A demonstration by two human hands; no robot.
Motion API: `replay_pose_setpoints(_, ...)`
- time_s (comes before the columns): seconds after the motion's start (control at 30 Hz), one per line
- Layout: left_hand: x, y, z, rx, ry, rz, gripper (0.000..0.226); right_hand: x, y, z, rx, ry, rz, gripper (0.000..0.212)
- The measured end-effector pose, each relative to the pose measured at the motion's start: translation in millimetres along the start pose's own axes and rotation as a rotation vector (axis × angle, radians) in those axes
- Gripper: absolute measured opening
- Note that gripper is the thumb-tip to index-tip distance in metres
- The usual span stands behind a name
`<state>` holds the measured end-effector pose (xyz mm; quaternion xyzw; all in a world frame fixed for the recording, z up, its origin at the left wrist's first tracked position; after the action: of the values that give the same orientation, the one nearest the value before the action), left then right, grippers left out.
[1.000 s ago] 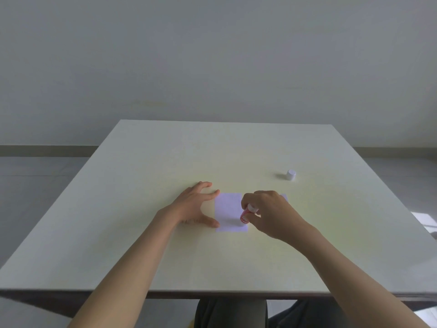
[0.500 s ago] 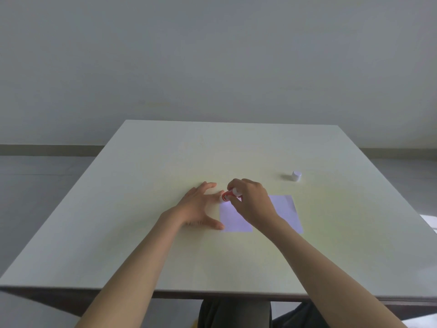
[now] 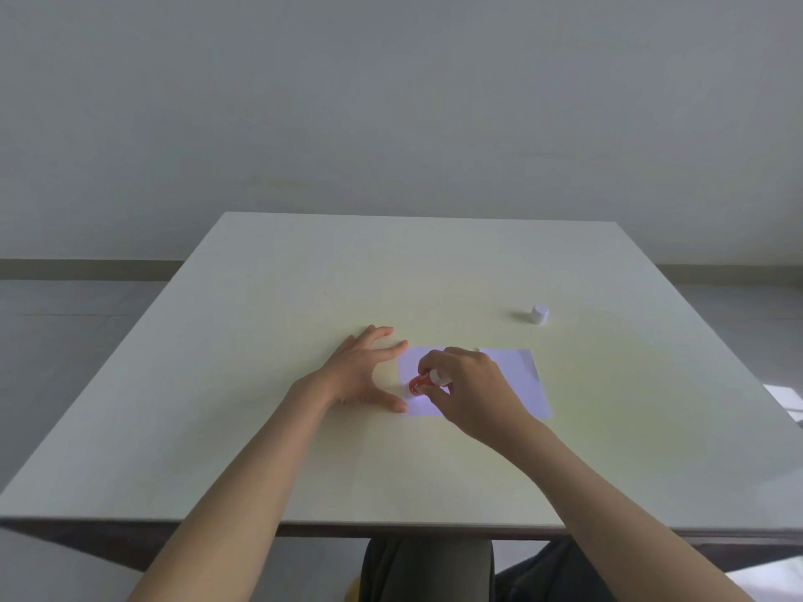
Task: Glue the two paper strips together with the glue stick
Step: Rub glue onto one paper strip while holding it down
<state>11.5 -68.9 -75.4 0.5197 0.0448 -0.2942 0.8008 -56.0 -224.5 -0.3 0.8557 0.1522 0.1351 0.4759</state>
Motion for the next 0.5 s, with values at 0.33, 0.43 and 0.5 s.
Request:
replay_pose_setpoints(0.33,-1.4,-0.4,0.6,-0.025,0.001,0.017,0.105,-5.8,0.9,4.4,0.041,0.021,-0.035,0.004)
replay_pose_setpoints(0.43,-0.7,0.3,1.8,0.006,-0.007,0.005,0.104,-4.6,2.4,8.7,0.089,-0.001,-0.003,0.005)
replay_pose_setpoints(0.5,-0.6,0.1,1.9,0.015,-0.008,0.001,0.104,-3.2,1.6,9.1,0.101,0.0,0.0,0.006)
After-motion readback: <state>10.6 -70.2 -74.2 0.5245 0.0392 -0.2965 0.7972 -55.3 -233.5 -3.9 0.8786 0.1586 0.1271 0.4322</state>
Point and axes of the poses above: each hand's wrist, its own x-axis towards the middle knuckle, its own y-axis out of the back of the hand, z = x × y, the point moved 5 cm from there along x, towards the middle knuckle, and after that the axes turned 8 degrees about -z, right-handed, at the moved point
